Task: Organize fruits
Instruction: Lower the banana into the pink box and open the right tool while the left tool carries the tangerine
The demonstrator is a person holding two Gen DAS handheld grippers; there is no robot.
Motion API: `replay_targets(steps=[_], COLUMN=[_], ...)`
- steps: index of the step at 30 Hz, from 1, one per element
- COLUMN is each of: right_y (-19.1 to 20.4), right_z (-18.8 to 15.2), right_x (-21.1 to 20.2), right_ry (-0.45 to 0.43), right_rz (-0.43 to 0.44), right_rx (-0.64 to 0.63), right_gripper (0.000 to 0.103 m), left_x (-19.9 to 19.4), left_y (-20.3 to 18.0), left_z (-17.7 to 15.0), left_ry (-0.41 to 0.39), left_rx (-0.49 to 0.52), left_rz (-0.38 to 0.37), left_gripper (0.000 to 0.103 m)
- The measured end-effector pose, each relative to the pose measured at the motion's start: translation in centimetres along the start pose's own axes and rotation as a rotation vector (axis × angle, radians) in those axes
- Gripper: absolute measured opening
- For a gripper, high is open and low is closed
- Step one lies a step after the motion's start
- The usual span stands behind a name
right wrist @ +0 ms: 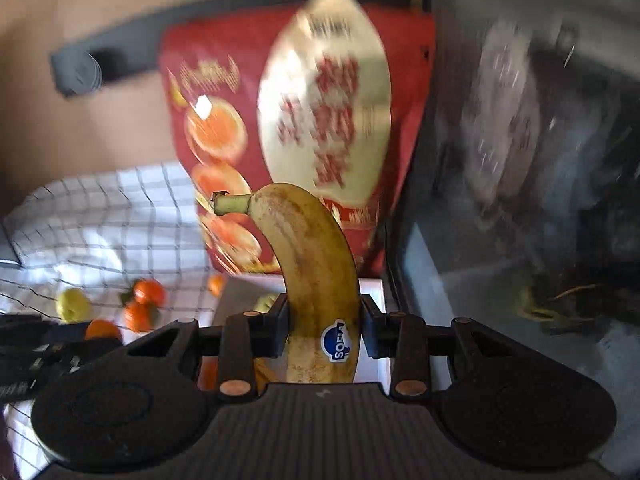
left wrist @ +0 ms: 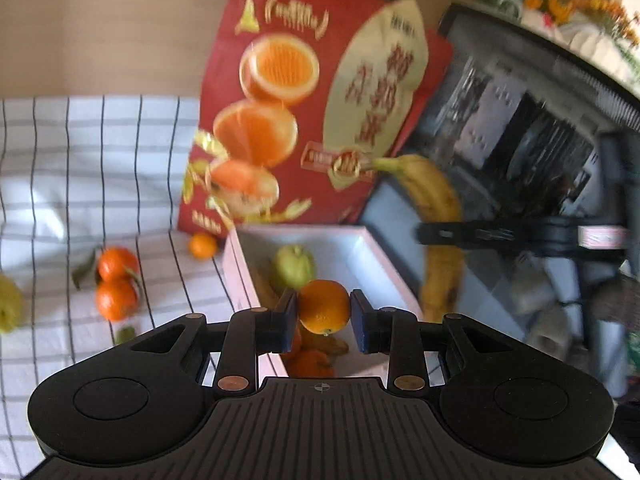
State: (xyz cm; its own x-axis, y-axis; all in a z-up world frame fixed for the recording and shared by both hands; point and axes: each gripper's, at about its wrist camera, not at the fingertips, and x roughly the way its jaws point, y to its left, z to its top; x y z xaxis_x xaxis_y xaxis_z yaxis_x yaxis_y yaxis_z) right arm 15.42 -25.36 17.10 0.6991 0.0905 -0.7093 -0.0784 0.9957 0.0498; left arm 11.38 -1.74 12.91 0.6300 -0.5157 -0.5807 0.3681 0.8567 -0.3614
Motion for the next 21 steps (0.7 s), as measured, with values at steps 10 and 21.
replay_targets(steps=[10,21], right_y=[-0.5,0.1], right_z=[-1.9,-2.8], right_x=[10.8,14.0], right_ry=[0.2,0.247], right_rz=[-0.066,-0.013], right_rx=[0.016,-0.082], right_gripper=[0.036,0.036], left_x=[1.5,0.6], left_y=[0.6,2.7], left_z=[-4.9,-6.2], left_ry=[0.11,0.101], left_rx=[-0.1,-0.185], left_rz=[0.069,0.114], left_gripper=[0.033,0.033])
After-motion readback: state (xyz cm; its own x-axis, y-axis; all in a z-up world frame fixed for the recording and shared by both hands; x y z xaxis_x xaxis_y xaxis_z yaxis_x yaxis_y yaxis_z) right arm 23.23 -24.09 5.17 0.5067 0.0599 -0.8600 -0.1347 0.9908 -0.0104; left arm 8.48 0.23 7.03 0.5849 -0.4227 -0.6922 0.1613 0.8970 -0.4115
